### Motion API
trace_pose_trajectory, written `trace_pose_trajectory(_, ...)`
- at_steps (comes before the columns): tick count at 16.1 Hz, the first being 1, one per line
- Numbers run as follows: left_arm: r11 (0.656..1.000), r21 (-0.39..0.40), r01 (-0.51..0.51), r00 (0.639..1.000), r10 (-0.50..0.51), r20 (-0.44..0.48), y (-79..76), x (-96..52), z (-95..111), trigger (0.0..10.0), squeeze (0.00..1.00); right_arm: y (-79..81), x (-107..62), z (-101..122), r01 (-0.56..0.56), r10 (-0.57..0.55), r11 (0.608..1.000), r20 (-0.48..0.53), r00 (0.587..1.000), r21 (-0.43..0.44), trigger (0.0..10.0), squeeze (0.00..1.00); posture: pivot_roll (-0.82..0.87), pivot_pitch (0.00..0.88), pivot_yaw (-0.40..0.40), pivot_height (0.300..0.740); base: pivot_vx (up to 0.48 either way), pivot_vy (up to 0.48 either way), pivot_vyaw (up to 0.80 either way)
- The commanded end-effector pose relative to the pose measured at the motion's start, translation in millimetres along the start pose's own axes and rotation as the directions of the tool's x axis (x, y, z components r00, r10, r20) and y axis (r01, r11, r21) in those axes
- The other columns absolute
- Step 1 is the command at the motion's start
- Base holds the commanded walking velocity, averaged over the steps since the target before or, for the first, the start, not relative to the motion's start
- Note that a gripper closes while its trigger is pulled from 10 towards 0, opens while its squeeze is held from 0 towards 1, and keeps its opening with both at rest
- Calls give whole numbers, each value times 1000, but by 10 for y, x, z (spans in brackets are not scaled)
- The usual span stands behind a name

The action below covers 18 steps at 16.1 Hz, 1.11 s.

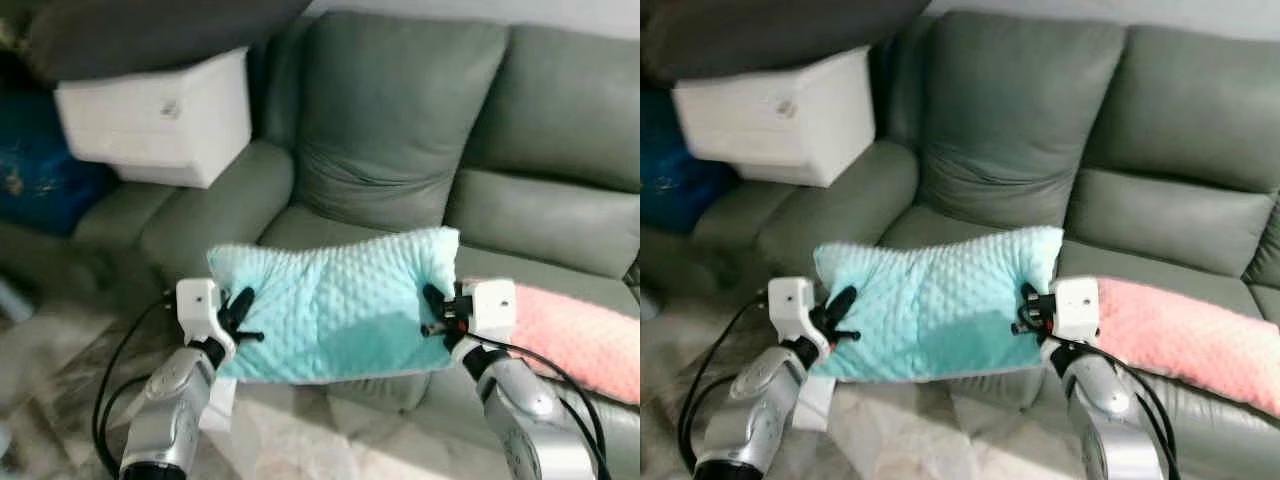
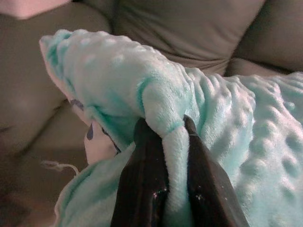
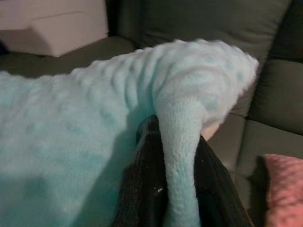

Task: Move the pillow to the sofa

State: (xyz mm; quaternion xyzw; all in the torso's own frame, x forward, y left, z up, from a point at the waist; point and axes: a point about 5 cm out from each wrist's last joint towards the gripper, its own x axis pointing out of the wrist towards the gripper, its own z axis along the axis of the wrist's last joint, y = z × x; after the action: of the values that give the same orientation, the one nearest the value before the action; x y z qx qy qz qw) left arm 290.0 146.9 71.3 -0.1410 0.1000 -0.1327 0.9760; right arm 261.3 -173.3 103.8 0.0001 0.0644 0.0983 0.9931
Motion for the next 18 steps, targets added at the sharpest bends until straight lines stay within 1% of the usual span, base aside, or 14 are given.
trace_pose_trajectory(1, 999, -20, 44, 999, -44, -9, -136, 37, -23, 10000, 0, -85, -31, 5, 30, -30, 1000, 2, 1000, -8, 10000, 0, -228, 23, 24, 740, 0, 0, 0)
trace_pose_trajectory(7, 999, 0, 44, 999, -44, -22, -143, 53, -28, 10000, 0, -92, -32, -3, 35, -35, 999, -1, 999, -9, 10000, 0, -229, 20, 26, 740, 0, 0, 0)
trace_pose_trajectory(10, 999, 17, 40, 999, -40, -23, -133, 54, -23, 10000, 0, -94, -17, -8, 39, -39, 999, -7, 999, -7, 10000, 0, -227, 17, 29, 740, 0, 0, -790)
trace_pose_trajectory(14, 999, 8, 32, 999, -32, -29, -123, 46, -35, 10000, 0, -77, -20, -15, 40, -40, 999, -7, 999, -5, 10000, 0, -227, 20, 33, 740, 0, 0, -800)
trace_pose_trajectory(17, 999, 16, 34, 999, -33, -32, -125, 44, -42, 10000, 0, -75, -26, -21, 42, -42, 999, -9, 999, -4, 10000, 0, -227, 21, 33, 740, 0, 0, -800)
trace_pose_trajectory(18, 999, 23, 41, 999, -40, -32, -127, 44, -40, 10000, 0, -73, -27, -18, 42, -42, 999, -5, 999, -4, 10000, 0, -227, 23, 33, 740, 0, 364, -619)
